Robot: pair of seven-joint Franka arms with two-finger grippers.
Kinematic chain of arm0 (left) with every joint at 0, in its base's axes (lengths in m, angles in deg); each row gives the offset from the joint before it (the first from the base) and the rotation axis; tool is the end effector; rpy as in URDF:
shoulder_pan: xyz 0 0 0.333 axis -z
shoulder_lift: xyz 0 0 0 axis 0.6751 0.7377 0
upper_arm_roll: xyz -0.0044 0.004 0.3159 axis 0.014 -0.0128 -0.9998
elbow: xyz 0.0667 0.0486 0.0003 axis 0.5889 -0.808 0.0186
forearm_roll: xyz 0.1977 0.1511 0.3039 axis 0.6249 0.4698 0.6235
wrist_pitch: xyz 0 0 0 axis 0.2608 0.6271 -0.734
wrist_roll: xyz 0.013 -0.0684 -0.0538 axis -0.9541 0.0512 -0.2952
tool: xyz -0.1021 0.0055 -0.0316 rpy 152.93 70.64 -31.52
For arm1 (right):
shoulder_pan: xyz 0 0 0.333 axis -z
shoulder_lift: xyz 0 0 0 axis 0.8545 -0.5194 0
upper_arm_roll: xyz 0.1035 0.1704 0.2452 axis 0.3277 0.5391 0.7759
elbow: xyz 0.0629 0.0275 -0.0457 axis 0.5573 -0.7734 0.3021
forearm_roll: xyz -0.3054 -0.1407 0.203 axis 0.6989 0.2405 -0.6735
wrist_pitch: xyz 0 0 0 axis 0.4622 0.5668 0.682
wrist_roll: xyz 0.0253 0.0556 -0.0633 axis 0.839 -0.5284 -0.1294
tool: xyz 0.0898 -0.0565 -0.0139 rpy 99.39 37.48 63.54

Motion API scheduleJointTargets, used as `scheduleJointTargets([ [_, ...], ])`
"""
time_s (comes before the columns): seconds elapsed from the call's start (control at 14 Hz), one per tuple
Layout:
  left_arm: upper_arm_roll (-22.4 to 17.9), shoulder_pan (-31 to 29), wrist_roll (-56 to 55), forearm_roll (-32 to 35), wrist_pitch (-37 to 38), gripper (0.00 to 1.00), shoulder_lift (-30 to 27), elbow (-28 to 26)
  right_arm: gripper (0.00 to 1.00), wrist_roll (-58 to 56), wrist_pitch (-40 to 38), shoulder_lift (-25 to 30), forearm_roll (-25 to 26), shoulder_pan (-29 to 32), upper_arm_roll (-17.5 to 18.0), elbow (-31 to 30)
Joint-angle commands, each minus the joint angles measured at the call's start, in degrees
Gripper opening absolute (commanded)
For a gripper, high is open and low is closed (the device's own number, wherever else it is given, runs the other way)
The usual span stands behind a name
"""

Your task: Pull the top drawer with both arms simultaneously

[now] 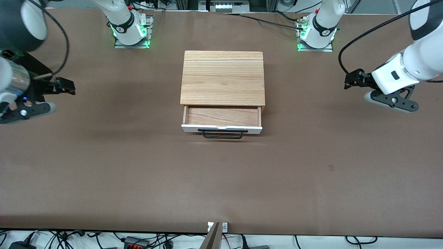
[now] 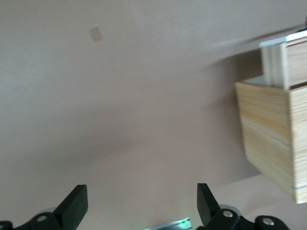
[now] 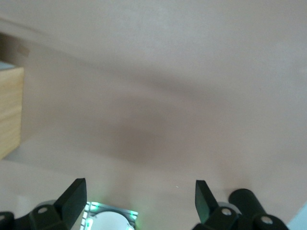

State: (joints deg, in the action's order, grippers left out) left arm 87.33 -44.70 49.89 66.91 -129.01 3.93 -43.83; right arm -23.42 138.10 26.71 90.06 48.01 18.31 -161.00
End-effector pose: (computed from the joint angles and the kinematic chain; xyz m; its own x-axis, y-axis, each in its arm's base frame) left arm 0.5539 -0.0648 0.5501 0.9496 -0.2644 -0.1686 -0.2577 -0.9643 0.0612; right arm 0.5998 0.0127 0.5667 0.9449 0.2530 -0.2076 0.2612 -0.9652 0.0123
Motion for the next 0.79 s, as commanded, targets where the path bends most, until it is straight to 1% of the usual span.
scheduleJointTargets([
  [0.0,1.6,-0.1,-2.5,2.5,-1.9,1.0,-3.5,-4.3,1.0,6.4,13.5,11.0,-0.8,2.8,2.3,-18.4],
  [0.07,1.8,-0.1,-3.2,2.5,-1.8,1.0,-3.5,-4.3,1.0,7.2,15.3,12.0,-0.8,5.8,5.3,-20.1],
  [0.14,1.9,0.1,-3.5,2.5,-1.7,1.0,-3.5,-4.3,1.0,7.3,15.2,12.4,-0.9,9.4,8.6,-20.2],
  [0.21,1.6,0.7,-3.6,2.4,-1.8,1.0,-3.5,-4.1,1.0,7.7,15.0,12.6,-1.1,10.9,9.8,-19.8],
  [0.29,1.5,0.8,-4.3,2.3,-1.9,1.0,-3.5,-4.1,1.0,7.8,14.0,12.8,-1.2,11.0,9.8,-19.6],
  [0.36,1.5,1.2,-6.5,2.1,-1.8,1.0,-3.6,-4.1,1.0,7.9,13.3,14.2,-1.1,11.1,9.8,-19.2],
  [0.43,1.6,1.7,-8.8,2.2,-1.7,1.0,-3.8,-4.1,1.0,7.9,14.0,15.5,-0.4,11.1,9.8,-19.1],
  [0.64,1.4,1.9,-10.5,2.2,-0.2,1.0,-3.5,-3.7,1.0,9.3,13.5,15.6,-0.5,11.3,9.6,-19.1],
  [0.71,1.0,1.8,-10.9,2.1,0.6,1.0,-3.1,-2.7,1.0,10.4,13.3,15.2,-0.9,11.3,9.5,-18.9],
])
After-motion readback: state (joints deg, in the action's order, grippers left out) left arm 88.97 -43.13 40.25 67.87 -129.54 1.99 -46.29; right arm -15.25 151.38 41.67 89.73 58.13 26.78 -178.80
